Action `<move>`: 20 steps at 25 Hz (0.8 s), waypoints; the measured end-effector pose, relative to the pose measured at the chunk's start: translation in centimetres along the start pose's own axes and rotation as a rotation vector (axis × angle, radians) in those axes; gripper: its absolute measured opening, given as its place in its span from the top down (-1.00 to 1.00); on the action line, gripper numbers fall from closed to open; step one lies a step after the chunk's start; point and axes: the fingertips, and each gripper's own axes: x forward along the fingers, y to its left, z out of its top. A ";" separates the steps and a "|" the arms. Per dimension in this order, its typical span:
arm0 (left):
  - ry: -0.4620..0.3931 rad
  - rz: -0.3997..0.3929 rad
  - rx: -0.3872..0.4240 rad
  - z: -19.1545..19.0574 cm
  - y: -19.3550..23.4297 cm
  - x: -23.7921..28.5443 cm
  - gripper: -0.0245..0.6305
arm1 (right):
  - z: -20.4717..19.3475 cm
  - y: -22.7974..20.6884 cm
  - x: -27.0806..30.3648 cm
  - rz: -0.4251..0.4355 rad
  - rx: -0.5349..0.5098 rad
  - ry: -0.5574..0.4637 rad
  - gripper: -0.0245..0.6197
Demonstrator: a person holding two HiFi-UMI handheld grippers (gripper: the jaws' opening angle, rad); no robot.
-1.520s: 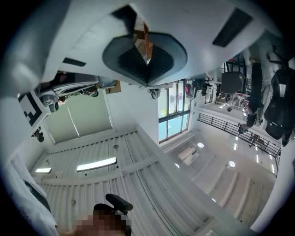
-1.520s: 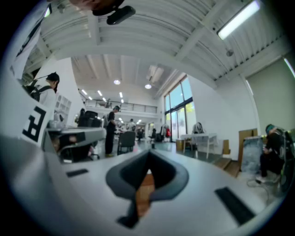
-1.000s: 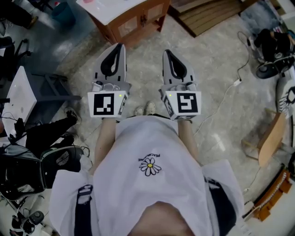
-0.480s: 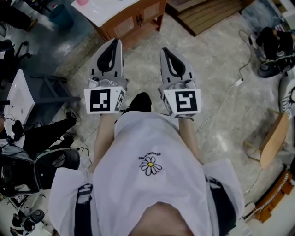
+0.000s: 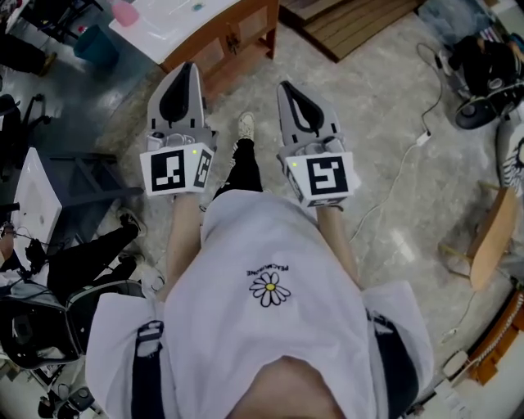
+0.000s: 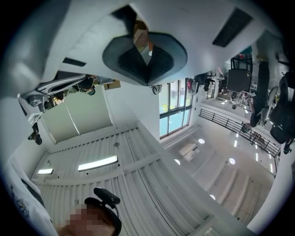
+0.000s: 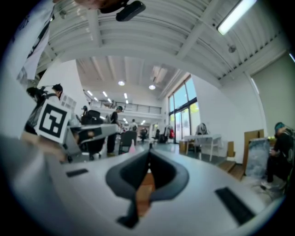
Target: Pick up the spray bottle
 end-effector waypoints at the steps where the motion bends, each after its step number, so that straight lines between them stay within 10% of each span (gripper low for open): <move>1: -0.007 -0.008 0.004 -0.1 0.1 0.9 0.88 | -0.1 -0.7 0.6 -0.012 0.009 -0.003 0.83; 20: 0.033 -0.009 -0.054 -6.5 9.3 16.4 0.88 | -2.1 -8.0 16.0 -0.042 0.150 0.084 0.83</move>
